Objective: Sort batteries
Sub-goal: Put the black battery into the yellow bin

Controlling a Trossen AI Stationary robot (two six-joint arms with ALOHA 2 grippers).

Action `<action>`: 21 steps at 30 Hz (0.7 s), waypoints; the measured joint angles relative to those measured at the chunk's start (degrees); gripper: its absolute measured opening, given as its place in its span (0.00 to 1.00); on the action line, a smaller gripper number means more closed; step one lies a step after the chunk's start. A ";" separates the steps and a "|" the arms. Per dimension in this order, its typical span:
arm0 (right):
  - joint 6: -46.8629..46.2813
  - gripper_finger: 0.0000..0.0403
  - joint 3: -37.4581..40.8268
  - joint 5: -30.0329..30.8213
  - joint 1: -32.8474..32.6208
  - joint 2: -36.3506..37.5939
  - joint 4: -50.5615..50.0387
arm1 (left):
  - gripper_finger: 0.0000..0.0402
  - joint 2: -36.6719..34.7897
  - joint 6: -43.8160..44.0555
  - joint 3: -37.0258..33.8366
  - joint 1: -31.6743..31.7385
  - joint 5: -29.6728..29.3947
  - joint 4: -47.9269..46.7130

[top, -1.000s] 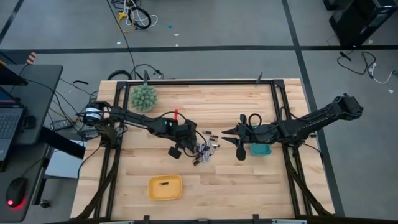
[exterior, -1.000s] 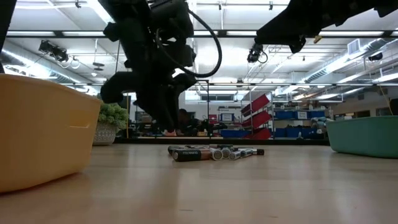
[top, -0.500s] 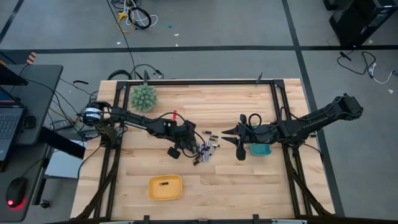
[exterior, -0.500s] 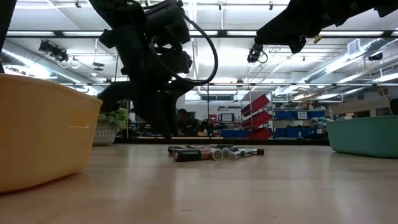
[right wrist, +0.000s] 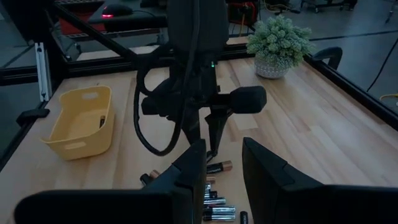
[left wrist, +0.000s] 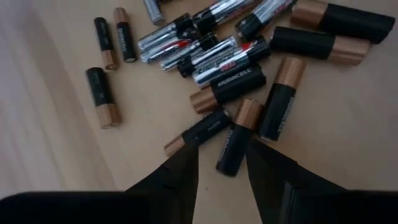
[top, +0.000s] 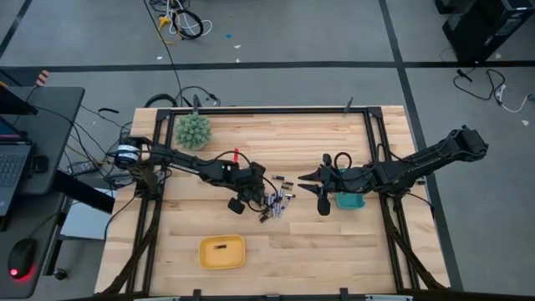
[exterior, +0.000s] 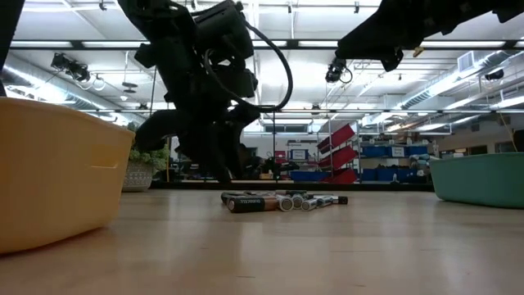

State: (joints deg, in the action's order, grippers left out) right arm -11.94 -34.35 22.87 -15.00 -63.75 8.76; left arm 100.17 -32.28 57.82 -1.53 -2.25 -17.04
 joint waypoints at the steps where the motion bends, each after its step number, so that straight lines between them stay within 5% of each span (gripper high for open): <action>1: -0.03 0.22 0.00 0.00 -0.01 0.00 -0.04 | 0.33 0.17 0.43 -0.01 0.18 0.33 -0.42; 21: -0.49 0.22 0.04 0.24 0.42 0.04 -1.49 | 0.33 3.80 -0.54 0.13 2.31 3.96 -0.77</action>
State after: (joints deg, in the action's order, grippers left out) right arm -12.44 -34.30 23.11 -14.59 -63.70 7.27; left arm 103.98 -32.82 57.95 0.78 1.70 -17.80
